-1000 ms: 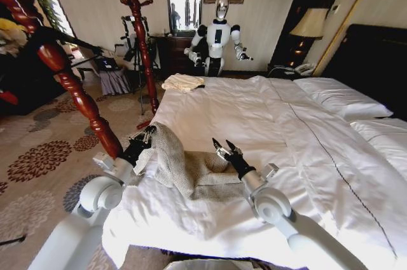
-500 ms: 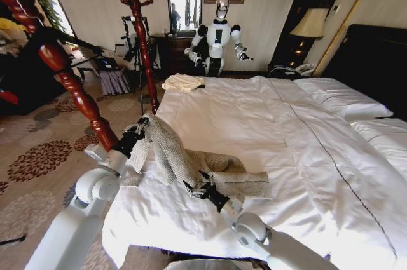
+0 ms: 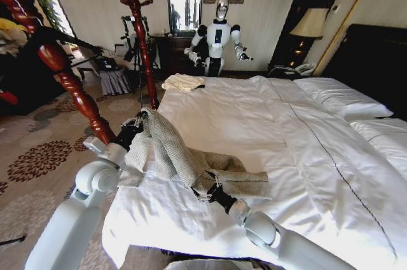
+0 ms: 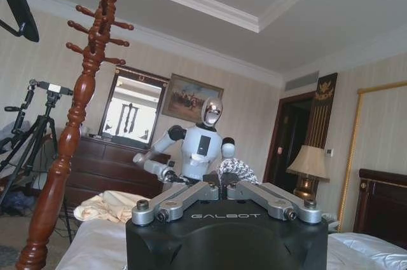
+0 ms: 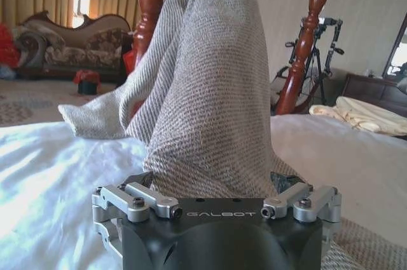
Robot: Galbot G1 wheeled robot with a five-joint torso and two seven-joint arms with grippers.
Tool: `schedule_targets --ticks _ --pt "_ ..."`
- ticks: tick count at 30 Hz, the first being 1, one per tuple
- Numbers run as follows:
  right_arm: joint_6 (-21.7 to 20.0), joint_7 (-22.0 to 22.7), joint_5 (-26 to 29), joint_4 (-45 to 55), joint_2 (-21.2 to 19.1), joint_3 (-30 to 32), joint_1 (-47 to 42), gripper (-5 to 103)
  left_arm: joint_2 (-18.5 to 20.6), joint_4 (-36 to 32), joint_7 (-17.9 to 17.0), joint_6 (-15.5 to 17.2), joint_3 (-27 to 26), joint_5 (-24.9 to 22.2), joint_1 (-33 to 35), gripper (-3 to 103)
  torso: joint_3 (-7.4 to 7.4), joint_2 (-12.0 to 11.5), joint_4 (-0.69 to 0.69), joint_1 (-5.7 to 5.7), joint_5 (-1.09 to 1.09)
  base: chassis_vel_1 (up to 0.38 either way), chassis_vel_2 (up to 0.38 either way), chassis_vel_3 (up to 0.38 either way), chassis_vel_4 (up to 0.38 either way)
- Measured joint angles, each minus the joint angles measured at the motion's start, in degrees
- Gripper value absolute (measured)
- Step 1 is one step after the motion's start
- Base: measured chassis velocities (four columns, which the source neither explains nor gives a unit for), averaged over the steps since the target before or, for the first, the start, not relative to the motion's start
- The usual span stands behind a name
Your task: Pick up the clothes from the bed and hang them on the clothes hanger.
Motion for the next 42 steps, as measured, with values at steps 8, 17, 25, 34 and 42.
schedule_targets --ticks 8,17,25,34,42 --pt "-5.03 4.14 3.70 2.58 -2.64 -3.14 -0.04 100 -0.58 0.10 -0.05 0.08 -0.10 -0.07 -0.49 0 0.00 0.00 0.00 0.00 -0.01 0.000 0.000 0.000 0.000" --pt "-5.57 6.02 3.82 -0.41 0.81 -4.47 -0.42 100 -0.77 -1.09 -0.35 0.30 -0.42 -0.79 -0.85 0 0.00 0.00 0.00 0.00 0.00 0.000 0.000 0.000 0.000" --pt "-5.87 6.89 5.62 -0.36 1.42 -2.09 -1.30 83 -0.41 -2.23 -0.46 0.40 -1.10 -0.85 0.11 0 0.00 0.00 0.00 0.00 -0.01 0.000 0.000 0.000 0.000" --pt "-3.11 3.33 7.21 1.32 -0.68 2.71 -3.56 44 -0.27 -3.64 -1.33 0.62 -2.03 -1.16 1.30 0 0.00 0.00 0.00 0.00 -0.01 0.000 0.000 0.000 0.000" --pt "4.10 -9.35 13.12 2.53 -3.40 7.65 -5.63 18 -0.28 -3.45 -1.88 0.68 -1.94 -1.10 1.03 0 0.00 0.00 0.00 0.00 0.00 0.000 0.000 0.000 0.000"
